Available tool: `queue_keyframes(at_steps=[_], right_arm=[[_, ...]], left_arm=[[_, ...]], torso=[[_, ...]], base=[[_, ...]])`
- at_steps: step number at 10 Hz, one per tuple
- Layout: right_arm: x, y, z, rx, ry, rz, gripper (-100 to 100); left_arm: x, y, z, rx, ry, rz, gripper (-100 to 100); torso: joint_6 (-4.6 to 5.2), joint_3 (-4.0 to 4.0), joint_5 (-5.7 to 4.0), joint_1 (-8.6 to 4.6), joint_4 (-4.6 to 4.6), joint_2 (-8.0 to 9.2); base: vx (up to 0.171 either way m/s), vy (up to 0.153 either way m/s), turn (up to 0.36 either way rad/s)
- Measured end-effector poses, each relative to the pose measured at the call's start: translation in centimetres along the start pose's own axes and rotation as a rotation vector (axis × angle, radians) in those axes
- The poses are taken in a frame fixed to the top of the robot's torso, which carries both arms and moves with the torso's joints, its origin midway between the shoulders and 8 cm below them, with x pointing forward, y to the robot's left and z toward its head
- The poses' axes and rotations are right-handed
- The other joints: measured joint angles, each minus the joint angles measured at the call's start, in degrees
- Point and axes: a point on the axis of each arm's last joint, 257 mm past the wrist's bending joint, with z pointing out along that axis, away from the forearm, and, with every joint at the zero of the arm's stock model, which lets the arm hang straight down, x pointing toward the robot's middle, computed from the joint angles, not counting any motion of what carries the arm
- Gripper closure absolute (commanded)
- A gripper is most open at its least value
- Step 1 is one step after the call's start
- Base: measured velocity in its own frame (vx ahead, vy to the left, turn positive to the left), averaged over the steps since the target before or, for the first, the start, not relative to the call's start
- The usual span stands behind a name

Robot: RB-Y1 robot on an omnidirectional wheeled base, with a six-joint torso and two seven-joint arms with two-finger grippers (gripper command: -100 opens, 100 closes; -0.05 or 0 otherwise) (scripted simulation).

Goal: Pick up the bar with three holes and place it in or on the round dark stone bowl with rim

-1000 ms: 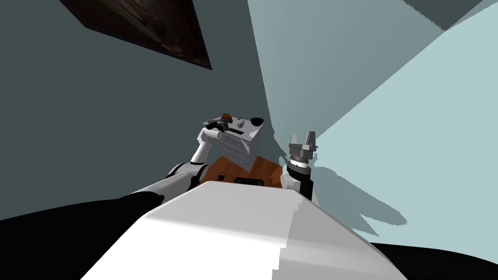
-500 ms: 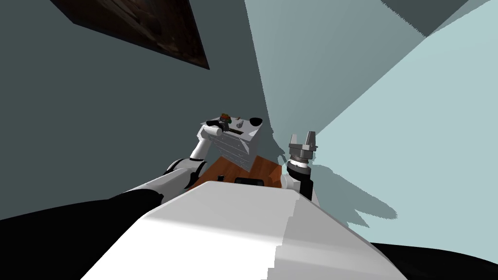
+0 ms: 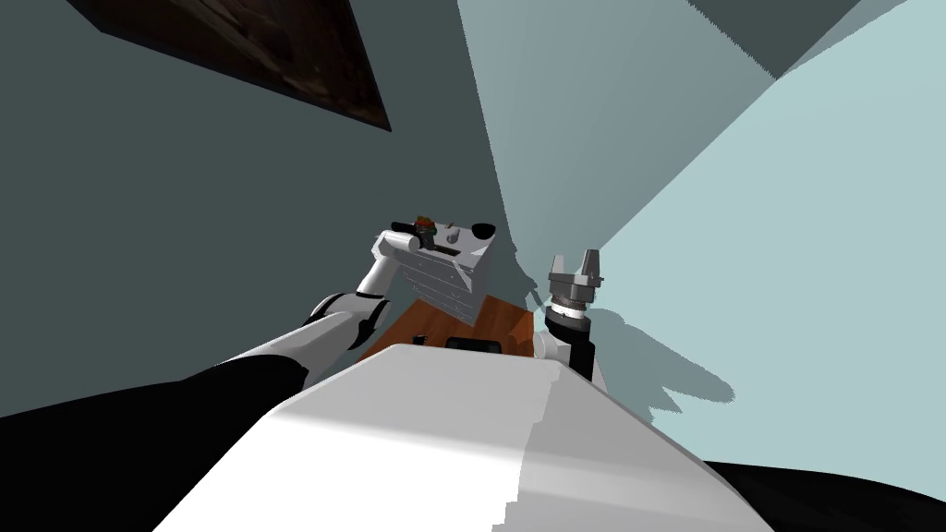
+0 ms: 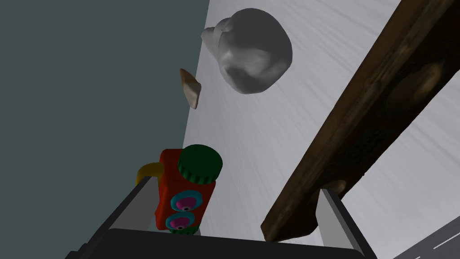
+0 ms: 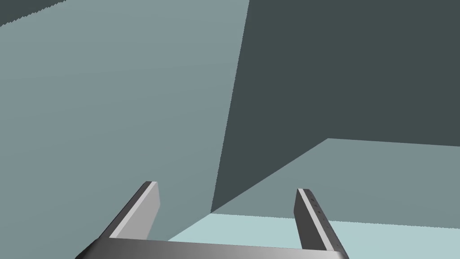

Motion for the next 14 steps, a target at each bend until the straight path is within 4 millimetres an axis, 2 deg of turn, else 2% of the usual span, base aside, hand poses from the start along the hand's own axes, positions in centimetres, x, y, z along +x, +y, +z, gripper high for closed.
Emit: queue_keyframes(at_steps=[7,14], right_arm=[[0.0,0.0,0.0,0.0,0.0,0.0,0],[0.0,0.0,0.0,0.0,0.0,0.0,0]], left_arm=[[-0.6,1.0,-0.4,-0.173,-0.008,-0.02,-100],[-1.1,2.4,-1.9,-0.352,-0.009,-0.021,-100]], torso=[[-0.04,0.0,0.0,-0.05,-0.01,0.0],[-0.02,-0.02,0.0,-0.05,-0.01,-0.02]], base=[[0.0,0.017,-0.076],[0.003,0.026,-0.085]])
